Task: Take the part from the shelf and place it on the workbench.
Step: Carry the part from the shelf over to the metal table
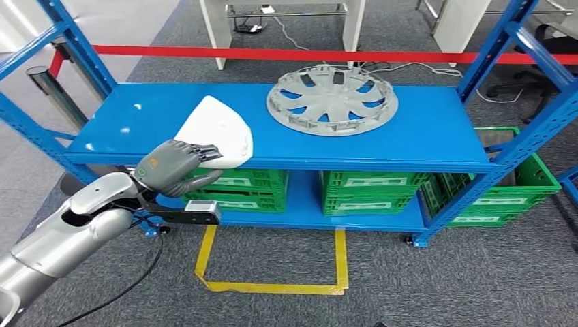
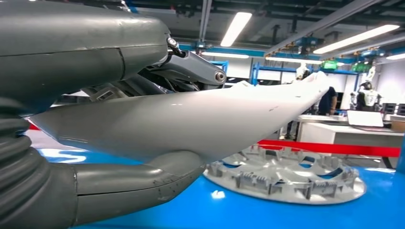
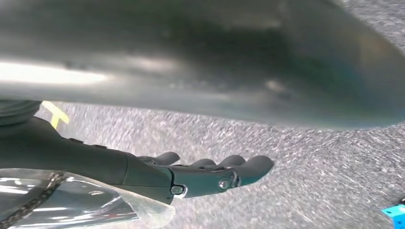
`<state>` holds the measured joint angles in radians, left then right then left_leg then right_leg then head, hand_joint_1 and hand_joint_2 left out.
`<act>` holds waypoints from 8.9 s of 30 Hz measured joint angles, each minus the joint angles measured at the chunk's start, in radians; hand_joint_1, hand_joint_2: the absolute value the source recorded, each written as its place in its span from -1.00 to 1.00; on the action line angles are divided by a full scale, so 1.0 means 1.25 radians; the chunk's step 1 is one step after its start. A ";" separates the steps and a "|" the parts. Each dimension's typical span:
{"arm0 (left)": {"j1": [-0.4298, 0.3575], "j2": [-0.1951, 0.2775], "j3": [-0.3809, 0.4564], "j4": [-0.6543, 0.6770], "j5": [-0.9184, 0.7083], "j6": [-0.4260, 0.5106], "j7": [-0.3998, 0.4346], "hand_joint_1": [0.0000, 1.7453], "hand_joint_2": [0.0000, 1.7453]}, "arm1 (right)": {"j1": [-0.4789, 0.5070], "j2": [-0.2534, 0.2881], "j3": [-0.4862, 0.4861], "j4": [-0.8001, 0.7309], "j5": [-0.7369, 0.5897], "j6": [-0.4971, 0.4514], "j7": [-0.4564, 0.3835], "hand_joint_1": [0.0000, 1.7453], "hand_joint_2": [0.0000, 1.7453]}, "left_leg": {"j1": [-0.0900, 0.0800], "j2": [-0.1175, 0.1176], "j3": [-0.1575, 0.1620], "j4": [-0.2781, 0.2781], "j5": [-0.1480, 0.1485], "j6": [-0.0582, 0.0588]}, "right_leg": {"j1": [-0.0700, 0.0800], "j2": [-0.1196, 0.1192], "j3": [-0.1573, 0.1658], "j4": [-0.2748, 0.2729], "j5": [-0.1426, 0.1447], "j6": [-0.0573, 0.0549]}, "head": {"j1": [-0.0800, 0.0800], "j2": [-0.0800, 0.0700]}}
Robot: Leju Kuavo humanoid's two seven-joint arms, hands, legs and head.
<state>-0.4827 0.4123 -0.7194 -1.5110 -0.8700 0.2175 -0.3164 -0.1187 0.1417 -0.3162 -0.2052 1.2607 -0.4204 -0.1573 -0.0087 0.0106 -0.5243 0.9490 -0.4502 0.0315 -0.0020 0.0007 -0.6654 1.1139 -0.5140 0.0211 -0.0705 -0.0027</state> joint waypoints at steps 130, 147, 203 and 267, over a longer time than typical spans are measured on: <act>0.106 0.065 0.061 -0.046 -0.007 0.029 -0.024 1.00 1.00 | -0.008 0.012 0.000 -0.004 -0.023 0.042 -0.012 -1.00 -1.00 | 0.007 0.028 -0.034 0.029 -0.004 -0.005 | -0.011 0.003 -0.062 0.137 -0.047 0.014 | 0.004 0.000; 0.118 0.070 0.062 -0.049 -0.007 0.031 -0.025 1.00 1.00 | -0.010 0.011 -0.001 -0.006 -0.025 0.042 -0.010 -1.00 -1.00 | 0.019 -0.012 -0.085 0.196 -0.075 -0.046 | -0.010 0.055 0.059 -0.091 0.049 -0.023 | 0.000 0.000; 0.164 0.088 0.101 -0.086 -0.031 0.053 -0.030 1.00 1.00 | -0.014 0.015 0.000 -0.006 -0.035 0.040 -0.002 -1.00 -1.00 | 0.018 0.008 -0.071 0.168 -0.109 -0.042 | -0.002 0.009 0.047 -0.084 0.048 -0.026 | 0.000 0.000; 0.175 0.092 0.102 -0.093 -0.030 0.058 -0.031 1.00 1.00 | -0.007 0.017 0.000 -0.006 -0.037 0.042 -0.002 -1.00 -1.00 | 0.019 -0.002 -0.129 0.280 -0.134 -0.041 | 0.000 0.031 0.051 -0.090 0.052 -0.026 | -0.009 0.000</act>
<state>-0.2645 0.5276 -0.5914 -1.6270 -0.9073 0.2906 -0.3555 -0.1280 0.1629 -0.3166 -0.2132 1.2145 -0.3677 -0.1601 0.0152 0.0081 -0.6857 1.2984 -0.6182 -0.0196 -0.0025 0.0400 -0.6017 1.0010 -0.4486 -0.0119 -0.0821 -0.0027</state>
